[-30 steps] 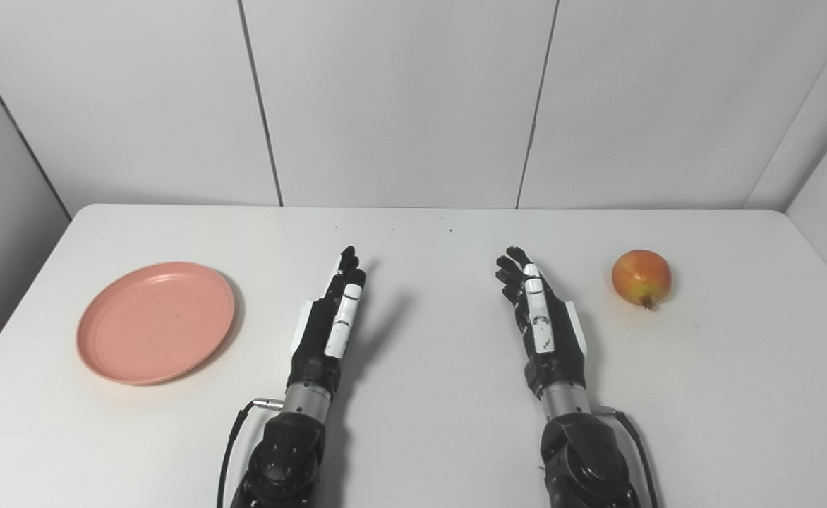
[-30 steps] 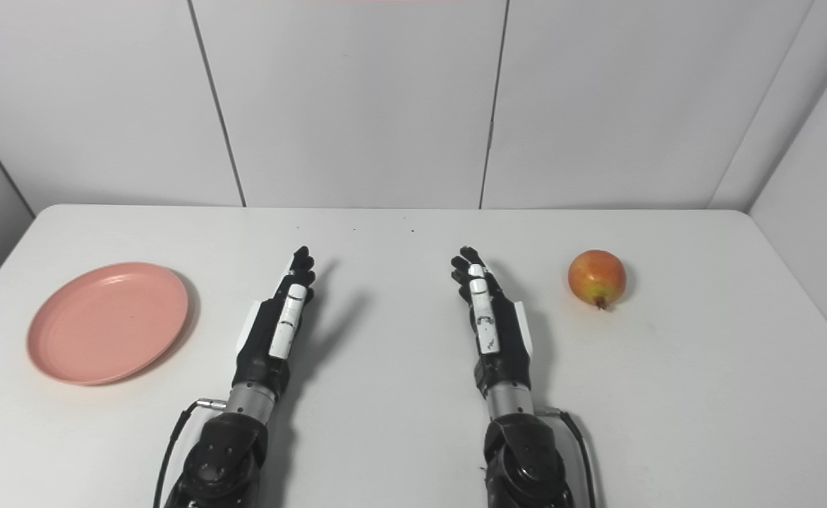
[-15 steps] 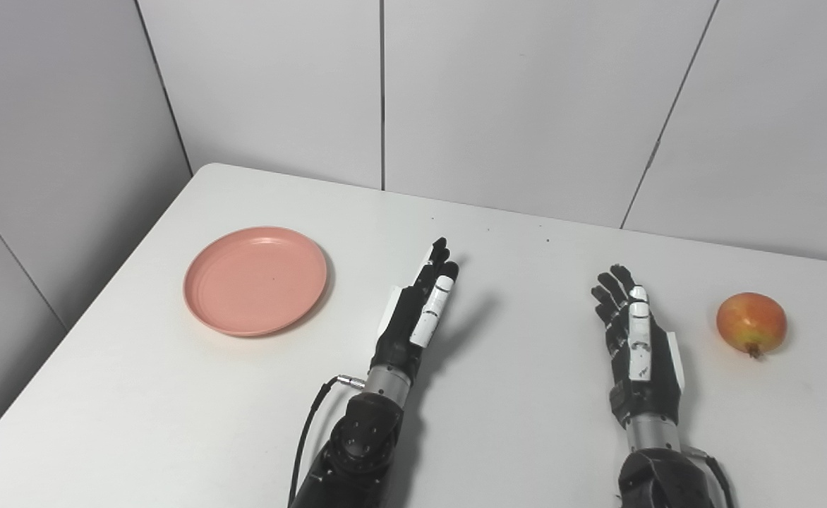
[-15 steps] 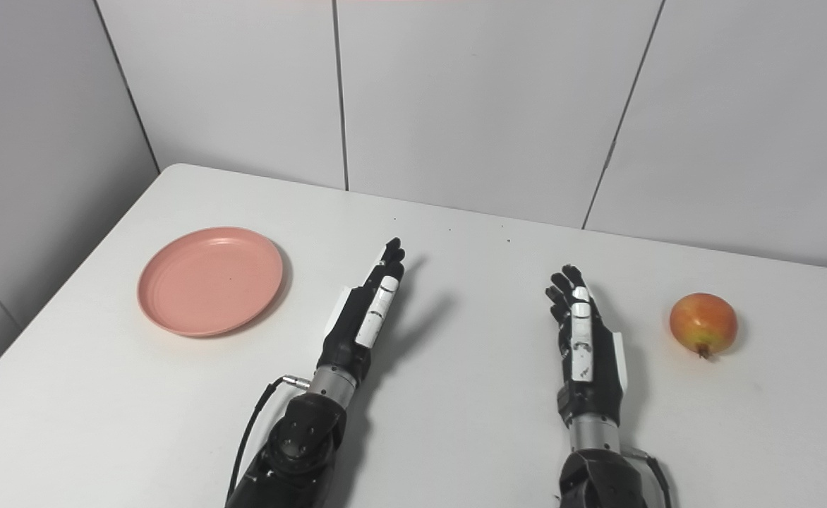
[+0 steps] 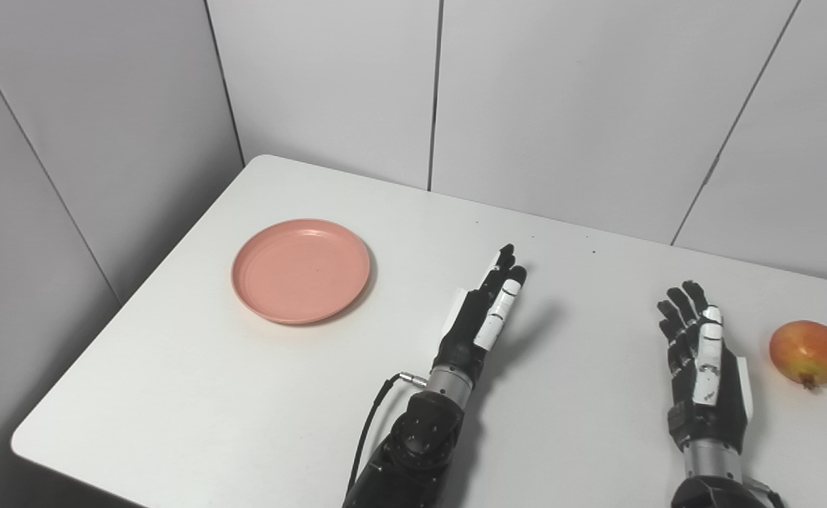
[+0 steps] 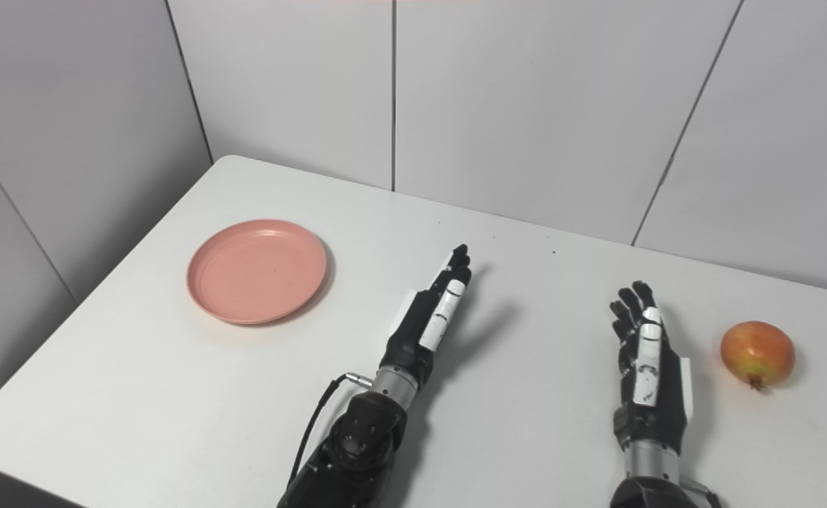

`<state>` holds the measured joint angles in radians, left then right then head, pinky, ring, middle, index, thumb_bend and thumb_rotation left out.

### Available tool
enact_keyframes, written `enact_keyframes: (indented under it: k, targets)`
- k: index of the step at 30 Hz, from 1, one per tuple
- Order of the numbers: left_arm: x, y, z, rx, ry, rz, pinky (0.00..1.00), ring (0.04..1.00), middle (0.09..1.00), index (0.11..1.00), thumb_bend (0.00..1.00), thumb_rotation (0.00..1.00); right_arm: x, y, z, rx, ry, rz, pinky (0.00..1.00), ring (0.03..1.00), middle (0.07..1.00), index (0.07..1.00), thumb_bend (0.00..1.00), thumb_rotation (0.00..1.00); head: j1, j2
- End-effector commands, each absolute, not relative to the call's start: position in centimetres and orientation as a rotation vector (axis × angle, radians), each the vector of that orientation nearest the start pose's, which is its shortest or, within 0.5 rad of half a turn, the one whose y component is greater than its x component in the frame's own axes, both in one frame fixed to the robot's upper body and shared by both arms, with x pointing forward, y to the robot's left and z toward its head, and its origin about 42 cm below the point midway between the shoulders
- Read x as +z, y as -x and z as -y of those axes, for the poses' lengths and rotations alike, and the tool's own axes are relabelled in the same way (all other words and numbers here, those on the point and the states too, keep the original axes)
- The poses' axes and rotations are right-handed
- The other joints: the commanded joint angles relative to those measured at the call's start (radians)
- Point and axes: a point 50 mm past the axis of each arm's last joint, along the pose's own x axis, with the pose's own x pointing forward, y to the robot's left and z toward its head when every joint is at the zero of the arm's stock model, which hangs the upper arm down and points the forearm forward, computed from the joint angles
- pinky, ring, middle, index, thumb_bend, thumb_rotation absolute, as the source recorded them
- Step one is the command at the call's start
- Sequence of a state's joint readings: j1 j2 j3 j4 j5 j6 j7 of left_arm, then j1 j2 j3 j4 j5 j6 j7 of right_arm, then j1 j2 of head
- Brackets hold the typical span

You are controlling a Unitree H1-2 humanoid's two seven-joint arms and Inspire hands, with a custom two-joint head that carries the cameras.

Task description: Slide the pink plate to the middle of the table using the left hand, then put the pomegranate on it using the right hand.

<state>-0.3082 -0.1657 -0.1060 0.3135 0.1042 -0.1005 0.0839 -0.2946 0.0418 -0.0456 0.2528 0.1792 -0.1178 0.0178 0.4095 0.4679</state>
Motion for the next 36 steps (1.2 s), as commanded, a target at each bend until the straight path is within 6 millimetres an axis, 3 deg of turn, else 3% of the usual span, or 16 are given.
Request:
enact_keyframes:
  k: [1,10,20,24,30,36]
  targets:
    - [11.8,-36.6,-7.7,-0.167,0.024,0.106,1.0,1.0,1.0,0.998,0.57,1.0,11.4,-36.9,19.6,0.036,-0.211,0.159,0.96,0.901,0.896,0.9,0.6,0.9,0.007,-0.004]
    - [12.1,-36.8,-7.7,-0.152,0.009,0.136,1.0,1.0,0.993,0.986,0.57,1.0,11.1,-37.2,19.9,0.026,-0.205,0.166,0.95,0.891,0.888,0.89,0.62,0.89,0.008,-0.014]
    - [14.5,-37.6,-9.5,-0.083,0.066,0.207,0.96,0.947,0.948,0.942,0.55,1.0,11.2,-37.1,19.5,0.045,-0.211,0.166,0.97,0.901,0.898,0.903,0.61,0.9,0.004,-0.021]
    - [15.6,-37.9,-10.7,-0.05,0.06,0.237,0.95,0.924,0.922,0.911,0.56,1.0,11.3,-37.1,19.4,0.052,-0.204,0.166,0.98,0.909,0.904,0.91,0.57,0.93,0.001,-0.026]
    - [17.3,-38.1,-13.1,-0.014,0.083,0.263,0.93,0.893,0.892,0.886,0.61,1.0,11.2,-37.1,19.1,0.05,-0.204,0.162,0.97,0.894,0.893,0.898,0.59,0.9,-0.021,-0.024]
    - [20.0,-38.9,-15.2,0.043,0.082,0.333,0.88,0.857,0.858,0.848,0.63,1.0,11.2,-37.0,18.8,0.055,-0.19,0.165,0.96,0.897,0.894,0.902,0.55,0.95,-0.024,-0.025]
